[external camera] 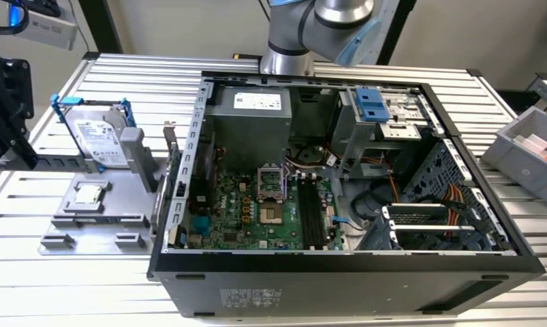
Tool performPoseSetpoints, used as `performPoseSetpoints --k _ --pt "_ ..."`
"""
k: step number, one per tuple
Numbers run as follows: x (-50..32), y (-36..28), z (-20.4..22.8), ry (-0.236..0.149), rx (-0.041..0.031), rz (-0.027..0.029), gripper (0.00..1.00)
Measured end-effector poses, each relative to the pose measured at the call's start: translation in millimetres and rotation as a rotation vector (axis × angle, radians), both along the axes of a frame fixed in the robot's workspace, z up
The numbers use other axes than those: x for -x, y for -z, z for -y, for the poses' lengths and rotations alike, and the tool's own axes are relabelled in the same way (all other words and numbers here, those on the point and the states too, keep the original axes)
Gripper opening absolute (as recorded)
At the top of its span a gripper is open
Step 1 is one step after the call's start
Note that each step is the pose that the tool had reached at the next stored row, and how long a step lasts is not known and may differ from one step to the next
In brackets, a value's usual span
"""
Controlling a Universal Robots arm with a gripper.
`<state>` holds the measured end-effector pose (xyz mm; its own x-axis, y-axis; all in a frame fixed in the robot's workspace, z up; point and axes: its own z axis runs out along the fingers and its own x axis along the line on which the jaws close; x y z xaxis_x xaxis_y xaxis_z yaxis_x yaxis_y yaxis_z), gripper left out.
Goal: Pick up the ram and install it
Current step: 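Pick up the ram and move it above insertion slot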
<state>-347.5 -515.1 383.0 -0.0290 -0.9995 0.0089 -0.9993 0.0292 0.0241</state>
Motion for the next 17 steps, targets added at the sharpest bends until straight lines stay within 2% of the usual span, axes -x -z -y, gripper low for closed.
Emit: performPoseSetpoints --k 7,11,17 --pt "-2.6 -0.1 0.0 -0.001 0.0003 -0.0002 0.00" --pt "-11.4 -0.1 0.0 -0.003 0.0002 -0.0002 0.00" --pt "-30.0 -0.1 0.0 -0.007 0.0002 -0.0006 0.00"
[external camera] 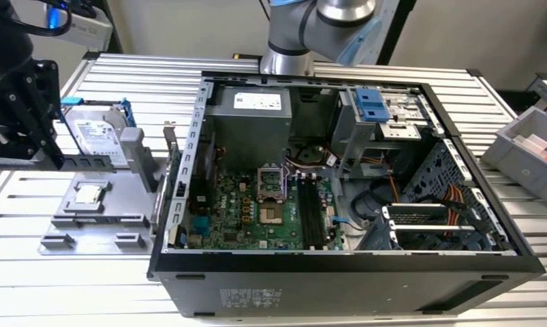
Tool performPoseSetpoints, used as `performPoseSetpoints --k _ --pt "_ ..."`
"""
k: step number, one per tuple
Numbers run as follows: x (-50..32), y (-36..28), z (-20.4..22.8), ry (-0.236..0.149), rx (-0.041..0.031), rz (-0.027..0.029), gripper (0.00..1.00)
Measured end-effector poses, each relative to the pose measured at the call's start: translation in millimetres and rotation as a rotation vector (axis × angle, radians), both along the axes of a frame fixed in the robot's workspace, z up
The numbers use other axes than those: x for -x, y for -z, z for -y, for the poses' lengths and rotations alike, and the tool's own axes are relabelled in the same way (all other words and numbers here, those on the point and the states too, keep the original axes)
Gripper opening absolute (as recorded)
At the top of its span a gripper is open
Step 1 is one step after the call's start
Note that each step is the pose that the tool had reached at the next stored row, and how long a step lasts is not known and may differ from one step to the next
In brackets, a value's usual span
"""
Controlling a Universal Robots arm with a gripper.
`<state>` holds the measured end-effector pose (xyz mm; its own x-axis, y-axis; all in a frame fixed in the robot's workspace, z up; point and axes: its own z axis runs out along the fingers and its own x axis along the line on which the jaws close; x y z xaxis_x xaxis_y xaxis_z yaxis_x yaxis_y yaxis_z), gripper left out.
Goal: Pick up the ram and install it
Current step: 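Pick up the ram and move it above insertion slot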
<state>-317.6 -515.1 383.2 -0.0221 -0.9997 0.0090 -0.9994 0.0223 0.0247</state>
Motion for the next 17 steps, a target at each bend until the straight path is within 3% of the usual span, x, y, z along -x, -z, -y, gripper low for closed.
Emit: performPoseSetpoints --k 17 --pt "-52.3 0.0 0.0 -0.012 0.0000 -0.0026 0.00"
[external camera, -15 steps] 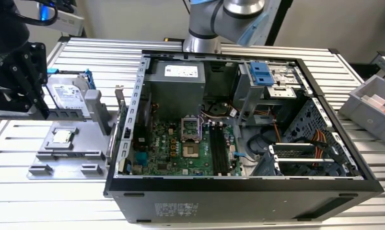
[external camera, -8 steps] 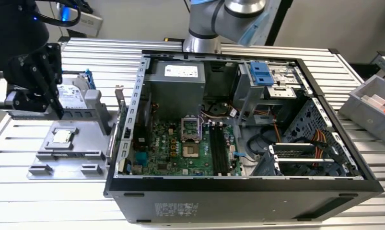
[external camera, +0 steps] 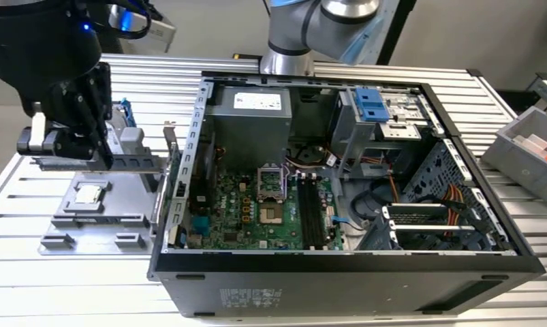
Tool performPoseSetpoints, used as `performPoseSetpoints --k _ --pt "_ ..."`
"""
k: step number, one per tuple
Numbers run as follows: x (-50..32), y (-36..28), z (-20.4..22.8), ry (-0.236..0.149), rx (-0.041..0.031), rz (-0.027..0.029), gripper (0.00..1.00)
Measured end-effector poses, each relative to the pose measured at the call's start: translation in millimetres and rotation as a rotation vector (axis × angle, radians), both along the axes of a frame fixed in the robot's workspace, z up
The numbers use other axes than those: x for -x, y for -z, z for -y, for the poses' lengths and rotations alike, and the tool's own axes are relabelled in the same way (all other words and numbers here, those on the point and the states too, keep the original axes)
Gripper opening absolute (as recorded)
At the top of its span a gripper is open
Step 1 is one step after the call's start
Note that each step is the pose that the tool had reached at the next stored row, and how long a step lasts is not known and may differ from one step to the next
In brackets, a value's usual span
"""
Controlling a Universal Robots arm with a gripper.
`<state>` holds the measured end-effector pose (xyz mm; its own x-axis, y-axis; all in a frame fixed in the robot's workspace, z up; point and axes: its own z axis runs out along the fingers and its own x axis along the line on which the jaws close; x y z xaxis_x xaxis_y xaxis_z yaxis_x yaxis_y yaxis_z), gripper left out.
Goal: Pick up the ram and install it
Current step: 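Pick up the ram and move it above insertion slot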
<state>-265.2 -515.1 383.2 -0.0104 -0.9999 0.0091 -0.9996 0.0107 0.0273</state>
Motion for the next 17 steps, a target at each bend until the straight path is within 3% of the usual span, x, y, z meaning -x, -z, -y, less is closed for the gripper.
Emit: performPoseSetpoints --k 17 --pt "-56.0 0.0 0.0 -0.016 -0.0001 -0.0031 0.00"
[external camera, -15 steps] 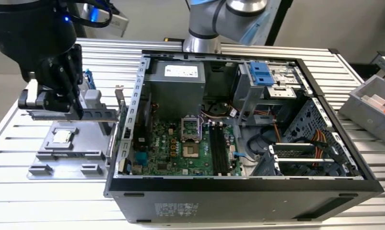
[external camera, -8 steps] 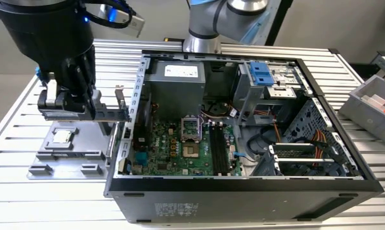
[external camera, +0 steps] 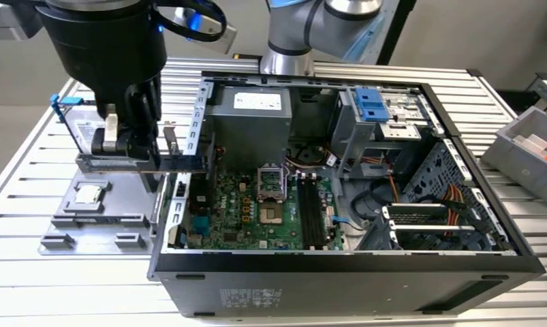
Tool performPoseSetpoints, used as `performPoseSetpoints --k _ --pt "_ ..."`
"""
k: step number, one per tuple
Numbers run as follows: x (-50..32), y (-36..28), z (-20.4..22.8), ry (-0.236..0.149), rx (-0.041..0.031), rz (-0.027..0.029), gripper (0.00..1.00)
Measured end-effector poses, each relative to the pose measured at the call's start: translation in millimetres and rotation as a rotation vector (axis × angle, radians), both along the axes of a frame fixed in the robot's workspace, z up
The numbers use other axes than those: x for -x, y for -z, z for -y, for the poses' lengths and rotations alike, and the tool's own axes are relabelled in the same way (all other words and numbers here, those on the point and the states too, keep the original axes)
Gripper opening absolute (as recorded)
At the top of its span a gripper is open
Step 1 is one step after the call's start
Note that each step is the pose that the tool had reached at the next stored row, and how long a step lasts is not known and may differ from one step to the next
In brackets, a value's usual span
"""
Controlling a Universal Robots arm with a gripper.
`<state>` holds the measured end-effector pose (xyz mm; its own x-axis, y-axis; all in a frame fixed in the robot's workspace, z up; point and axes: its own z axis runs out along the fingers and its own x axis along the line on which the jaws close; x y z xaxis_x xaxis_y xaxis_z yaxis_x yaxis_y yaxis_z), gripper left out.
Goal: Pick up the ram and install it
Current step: 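Pick up the ram and move it above insertion slot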
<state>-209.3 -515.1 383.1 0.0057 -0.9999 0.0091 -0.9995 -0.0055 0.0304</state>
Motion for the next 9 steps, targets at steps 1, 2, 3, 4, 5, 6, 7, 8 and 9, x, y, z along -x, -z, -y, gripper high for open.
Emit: performPoseSetpoints --k 1,2,3,4,5,6,7,8,9 --pt "-3.4 0.0 0.0 -0.001 0.0000 -0.0002 0.00" --pt "-6.9 0.0 0.0 -0.002 0.0000 -0.0003 0.00" --pt "-10.4 0.0 0.0 -0.003 0.0000 -0.0005 0.00" --pt "-14.1 0.0 0.0 -0.004 0.0000 -0.0005 0.00" --pt "-17.6 0.0 0.0 -0.004 0.0001 -0.0006 0.00" --pt "-21.7 0.0 0.0 -0.005 0.0000 -0.0005 0.00" --pt "-25.1 0.0 0.0 -0.006 -0.0001 -0.0005 0.00" --pt "-29.3 0.0 0.0 -0.007 0.0000 -0.0005 0.00" --pt "-32.7 0.0 0.0 -0.007 0.0000 -0.0006 0.00"
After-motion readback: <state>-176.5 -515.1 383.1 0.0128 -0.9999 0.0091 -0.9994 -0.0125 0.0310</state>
